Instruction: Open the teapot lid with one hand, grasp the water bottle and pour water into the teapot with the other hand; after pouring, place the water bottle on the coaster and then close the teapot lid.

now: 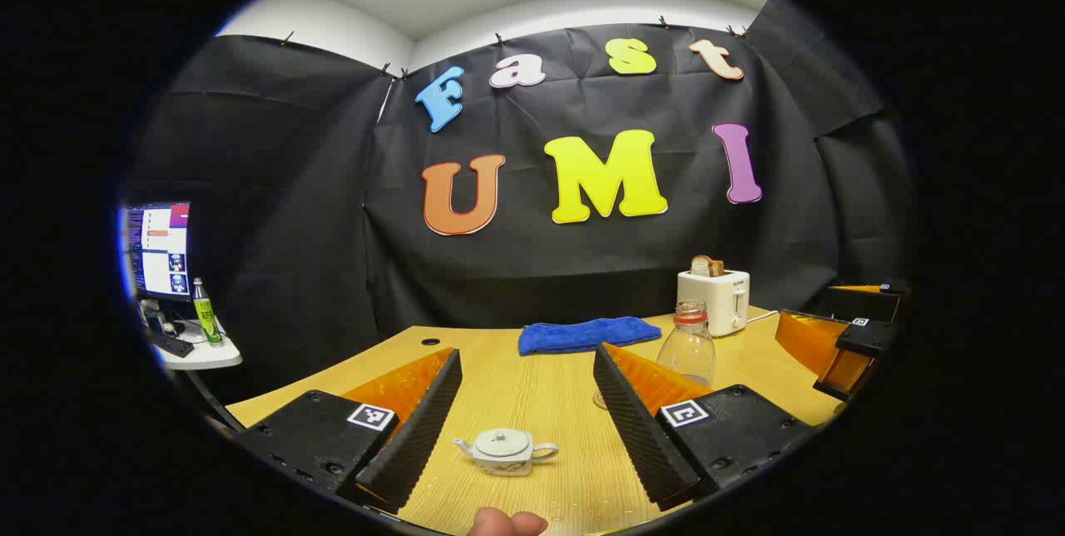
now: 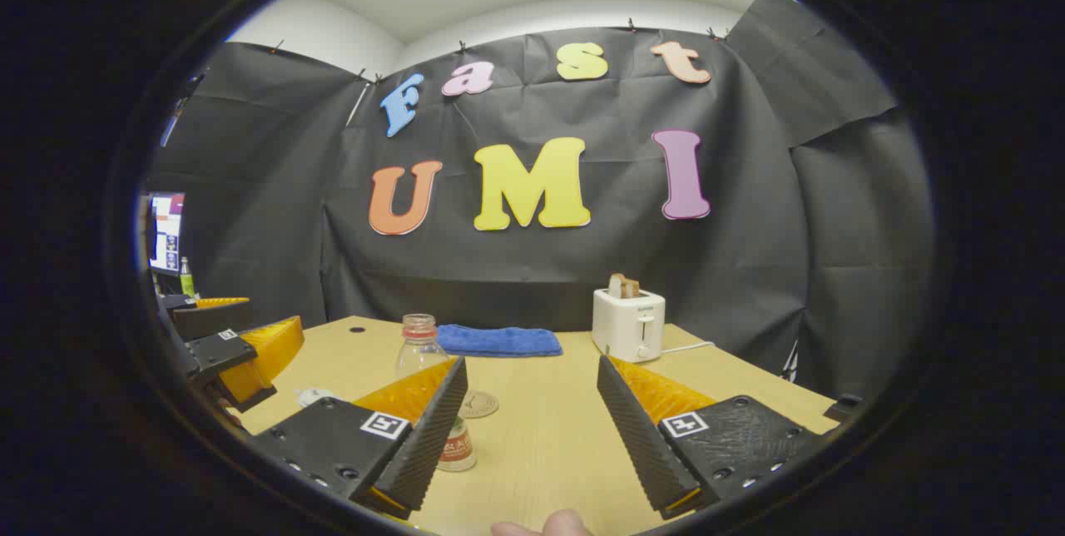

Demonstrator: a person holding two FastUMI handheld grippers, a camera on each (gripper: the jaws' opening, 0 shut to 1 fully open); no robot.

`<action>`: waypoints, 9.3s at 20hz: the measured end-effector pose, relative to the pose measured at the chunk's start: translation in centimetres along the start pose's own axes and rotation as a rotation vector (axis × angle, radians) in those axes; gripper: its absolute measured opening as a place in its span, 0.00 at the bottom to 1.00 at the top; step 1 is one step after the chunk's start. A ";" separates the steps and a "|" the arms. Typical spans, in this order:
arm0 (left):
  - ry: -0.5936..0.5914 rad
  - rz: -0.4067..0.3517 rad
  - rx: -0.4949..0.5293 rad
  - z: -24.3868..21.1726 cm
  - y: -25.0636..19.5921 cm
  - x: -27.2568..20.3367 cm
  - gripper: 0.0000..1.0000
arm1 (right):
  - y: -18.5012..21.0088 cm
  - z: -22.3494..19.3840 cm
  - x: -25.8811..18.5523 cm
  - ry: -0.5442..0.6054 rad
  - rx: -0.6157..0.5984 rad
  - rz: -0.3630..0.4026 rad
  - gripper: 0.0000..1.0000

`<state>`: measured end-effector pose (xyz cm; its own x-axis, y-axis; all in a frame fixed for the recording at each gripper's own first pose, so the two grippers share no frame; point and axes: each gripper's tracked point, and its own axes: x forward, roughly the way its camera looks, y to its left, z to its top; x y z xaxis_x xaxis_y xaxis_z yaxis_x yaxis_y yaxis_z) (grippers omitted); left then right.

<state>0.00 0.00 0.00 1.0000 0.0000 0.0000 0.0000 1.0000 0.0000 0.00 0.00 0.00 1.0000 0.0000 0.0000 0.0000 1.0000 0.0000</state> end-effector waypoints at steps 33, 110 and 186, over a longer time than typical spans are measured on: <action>0.171 0.013 -0.014 -7.6 1.8 -0.1 1.00 | -0.1 -2.9 0.4 0.025 -0.045 0.007 0.95; 0.192 -0.011 -0.142 -6.5 13.0 2.5 0.03 | 16.3 -10.1 10.3 0.046 -1.252 0.361 0.68; 0.151 -0.044 -0.143 -4.7 13.4 1.4 0.03 | 19.8 -5.5 10.7 -0.406 -2.133 0.232 0.69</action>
<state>1.44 13.38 -4.74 0.9877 -0.0549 -0.1466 0.0334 0.9888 -0.1452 10.72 19.83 -5.51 0.9277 0.3730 -0.0112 0.1993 -0.5206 -0.8302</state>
